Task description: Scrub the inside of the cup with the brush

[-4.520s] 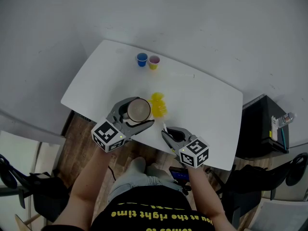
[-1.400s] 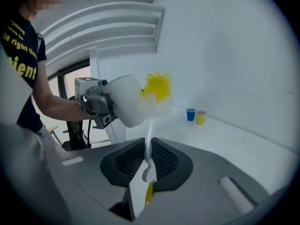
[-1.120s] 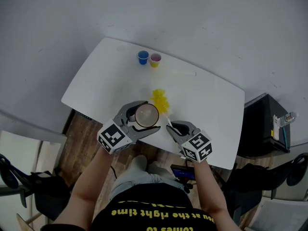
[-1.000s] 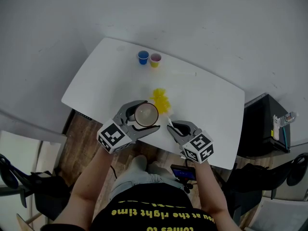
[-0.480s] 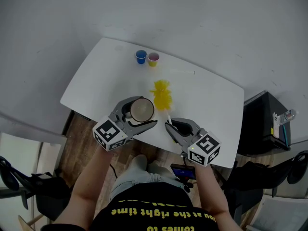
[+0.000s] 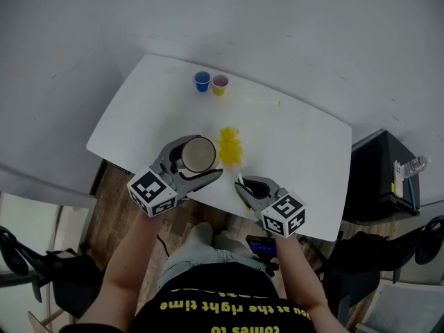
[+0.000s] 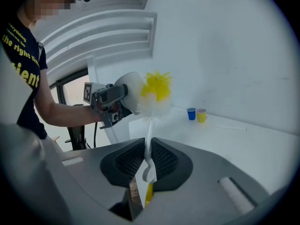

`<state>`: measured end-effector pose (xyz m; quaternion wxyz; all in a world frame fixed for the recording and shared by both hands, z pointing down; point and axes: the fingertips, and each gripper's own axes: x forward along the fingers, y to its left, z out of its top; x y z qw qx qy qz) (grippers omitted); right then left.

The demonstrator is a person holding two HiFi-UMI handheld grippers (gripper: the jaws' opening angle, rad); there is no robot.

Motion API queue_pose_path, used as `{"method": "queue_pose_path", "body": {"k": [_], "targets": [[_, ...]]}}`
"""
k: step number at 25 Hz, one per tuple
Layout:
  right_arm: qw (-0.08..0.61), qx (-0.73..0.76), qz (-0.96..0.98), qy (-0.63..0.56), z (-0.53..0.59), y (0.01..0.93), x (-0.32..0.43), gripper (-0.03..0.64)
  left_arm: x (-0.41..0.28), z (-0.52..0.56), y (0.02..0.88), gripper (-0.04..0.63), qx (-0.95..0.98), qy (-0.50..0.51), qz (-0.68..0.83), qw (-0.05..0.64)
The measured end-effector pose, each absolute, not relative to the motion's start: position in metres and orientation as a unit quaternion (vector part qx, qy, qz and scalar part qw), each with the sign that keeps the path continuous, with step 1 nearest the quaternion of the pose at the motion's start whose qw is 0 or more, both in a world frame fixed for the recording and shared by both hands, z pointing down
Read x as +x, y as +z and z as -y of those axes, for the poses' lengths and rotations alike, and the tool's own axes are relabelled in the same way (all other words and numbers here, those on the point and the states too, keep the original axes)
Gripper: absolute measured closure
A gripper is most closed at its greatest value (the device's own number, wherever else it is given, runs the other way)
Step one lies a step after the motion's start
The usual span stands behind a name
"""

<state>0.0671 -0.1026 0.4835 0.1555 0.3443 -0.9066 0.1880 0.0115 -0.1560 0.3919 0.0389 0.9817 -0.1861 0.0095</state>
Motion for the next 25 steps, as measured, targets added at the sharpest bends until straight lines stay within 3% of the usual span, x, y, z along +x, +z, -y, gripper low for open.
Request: {"method": "queue_pose_path", "body": {"k": [25], "targets": [[0.231,0.353,0.9,0.111,0.1,0.454,0.112,0.565,0.005,0.157,0.425,0.184,0.974,0.085,0.207,0.029]]}}
